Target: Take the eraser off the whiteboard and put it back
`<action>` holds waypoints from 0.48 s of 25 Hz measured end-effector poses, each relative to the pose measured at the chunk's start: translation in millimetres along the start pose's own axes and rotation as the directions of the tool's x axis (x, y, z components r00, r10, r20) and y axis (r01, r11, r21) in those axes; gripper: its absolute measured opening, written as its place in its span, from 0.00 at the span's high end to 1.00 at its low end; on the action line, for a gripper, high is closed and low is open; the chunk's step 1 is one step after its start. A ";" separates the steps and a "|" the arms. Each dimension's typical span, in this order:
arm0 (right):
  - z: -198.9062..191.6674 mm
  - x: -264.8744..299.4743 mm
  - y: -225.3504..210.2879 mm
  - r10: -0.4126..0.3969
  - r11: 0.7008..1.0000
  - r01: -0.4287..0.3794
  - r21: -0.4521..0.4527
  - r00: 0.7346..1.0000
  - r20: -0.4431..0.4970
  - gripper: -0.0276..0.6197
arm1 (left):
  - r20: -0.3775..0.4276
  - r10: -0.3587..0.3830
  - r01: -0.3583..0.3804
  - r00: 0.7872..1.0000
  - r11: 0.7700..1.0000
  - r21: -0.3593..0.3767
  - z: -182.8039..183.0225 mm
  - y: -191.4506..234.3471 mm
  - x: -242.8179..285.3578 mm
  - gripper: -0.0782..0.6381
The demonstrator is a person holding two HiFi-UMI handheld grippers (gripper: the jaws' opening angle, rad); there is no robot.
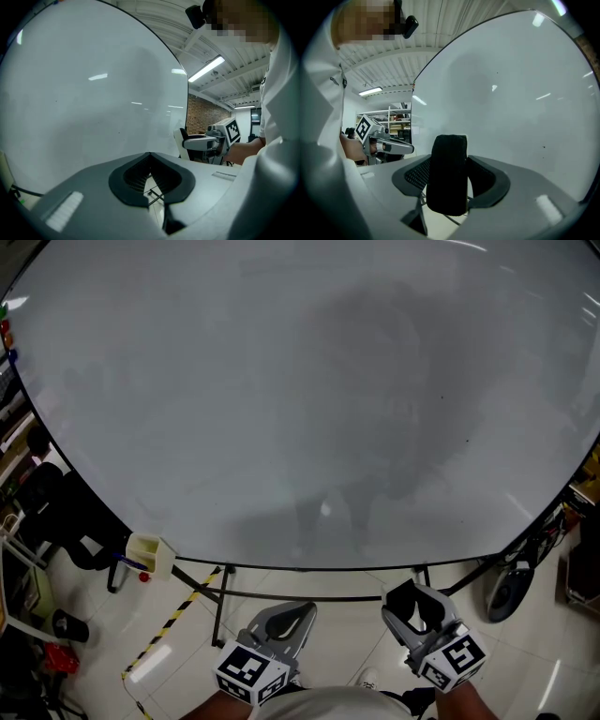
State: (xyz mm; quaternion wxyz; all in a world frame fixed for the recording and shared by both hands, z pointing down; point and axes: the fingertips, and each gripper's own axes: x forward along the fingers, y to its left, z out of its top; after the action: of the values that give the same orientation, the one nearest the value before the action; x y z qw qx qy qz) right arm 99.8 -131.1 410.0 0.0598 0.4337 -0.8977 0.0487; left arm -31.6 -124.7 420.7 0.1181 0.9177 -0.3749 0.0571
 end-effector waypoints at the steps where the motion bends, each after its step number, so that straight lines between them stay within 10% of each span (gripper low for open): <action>1: -1.3 0.2 0.2 0.001 1.000 -0.001 0.004 1.000 0.001 0.59 | -0.002 0.002 -0.002 1.000 1.000 0.001 -1.6 0.8 0.0 0.87; 12: 2.5 2.2 7.0 -0.003 1.000 0.003 0.000 1.000 0.014 0.59 | -0.006 0.000 0.000 1.000 1.000 0.012 -7.6 1.9 2.5 0.87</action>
State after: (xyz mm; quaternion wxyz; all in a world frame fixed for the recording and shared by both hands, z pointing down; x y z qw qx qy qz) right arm 92.8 -128.8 407.5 0.0535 0.4352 -0.8976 0.0456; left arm -31.2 -125.7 428.8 0.1135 0.9183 -0.3741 0.0622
